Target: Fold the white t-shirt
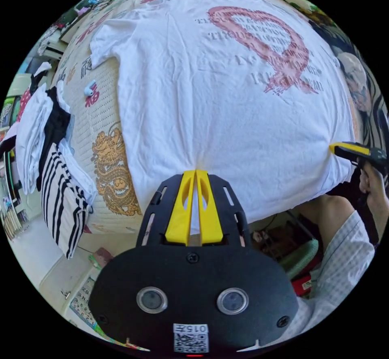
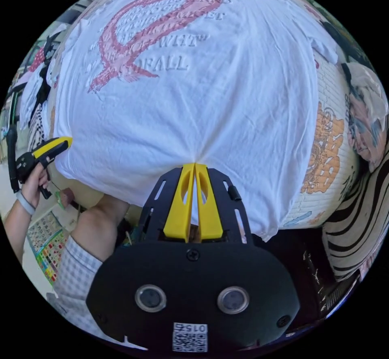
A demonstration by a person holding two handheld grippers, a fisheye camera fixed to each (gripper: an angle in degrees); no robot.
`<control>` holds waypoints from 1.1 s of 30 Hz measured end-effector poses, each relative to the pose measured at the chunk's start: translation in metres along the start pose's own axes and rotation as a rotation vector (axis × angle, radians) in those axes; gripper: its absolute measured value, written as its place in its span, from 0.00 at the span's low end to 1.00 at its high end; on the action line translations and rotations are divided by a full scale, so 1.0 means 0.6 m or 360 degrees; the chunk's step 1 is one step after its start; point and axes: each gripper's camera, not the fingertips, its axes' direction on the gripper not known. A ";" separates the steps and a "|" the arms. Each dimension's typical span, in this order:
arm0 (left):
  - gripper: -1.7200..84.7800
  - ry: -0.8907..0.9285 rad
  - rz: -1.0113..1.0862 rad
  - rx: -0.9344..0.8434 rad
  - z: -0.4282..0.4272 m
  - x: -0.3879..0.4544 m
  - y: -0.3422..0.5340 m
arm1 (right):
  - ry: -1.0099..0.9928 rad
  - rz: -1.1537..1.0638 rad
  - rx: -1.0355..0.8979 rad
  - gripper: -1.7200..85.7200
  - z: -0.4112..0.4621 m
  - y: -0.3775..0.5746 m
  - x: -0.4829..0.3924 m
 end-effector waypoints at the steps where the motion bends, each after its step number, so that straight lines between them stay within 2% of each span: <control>1: 0.01 0.0016 -0.0014 -0.0031 0.001 0.002 -0.007 | -0.0095 0.0022 0.0002 0.01 -0.002 0.004 0.020; 3: 0.01 0.0131 -0.0037 -0.0262 0.007 0.013 -0.040 | -0.0272 0.0040 -0.0002 0.02 -0.010 0.013 0.054; 5: 0.01 0.0209 0.0010 -0.0289 -0.012 0.030 -0.059 | -0.0396 0.0060 0.0040 0.02 -0.029 0.027 0.094; 10: 0.04 -0.0031 0.0311 0.0124 -0.147 0.156 -0.154 | -0.0297 0.0270 0.0507 0.09 -0.134 0.070 0.239; 15: 0.10 0.0164 0.0677 0.0653 -0.236 0.392 -0.376 | -0.0392 0.0317 0.0801 0.11 -0.187 0.047 0.365; 18: 0.10 0.0340 0.0800 0.0737 -0.243 0.537 -0.516 | -0.0393 0.0331 0.0864 0.14 -0.203 0.017 0.419; 22: 0.10 0.0371 0.0827 0.0637 -0.219 0.687 -0.659 | -0.0559 0.0323 0.0852 0.15 -0.203 -0.026 0.463; 24: 0.10 0.0270 0.0873 0.0495 -0.189 0.763 -0.722 | -0.0600 0.0302 0.0832 0.14 -0.201 -0.041 0.471; 30: 0.07 -0.0081 0.1083 0.0185 -0.094 0.851 -0.777 | -0.0681 0.0155 0.0779 0.12 -0.210 -0.074 0.474; 33: 0.03 -0.0125 0.1133 0.0247 -0.094 0.847 -0.777 | -0.0695 0.0108 0.0763 0.11 -0.221 -0.080 0.471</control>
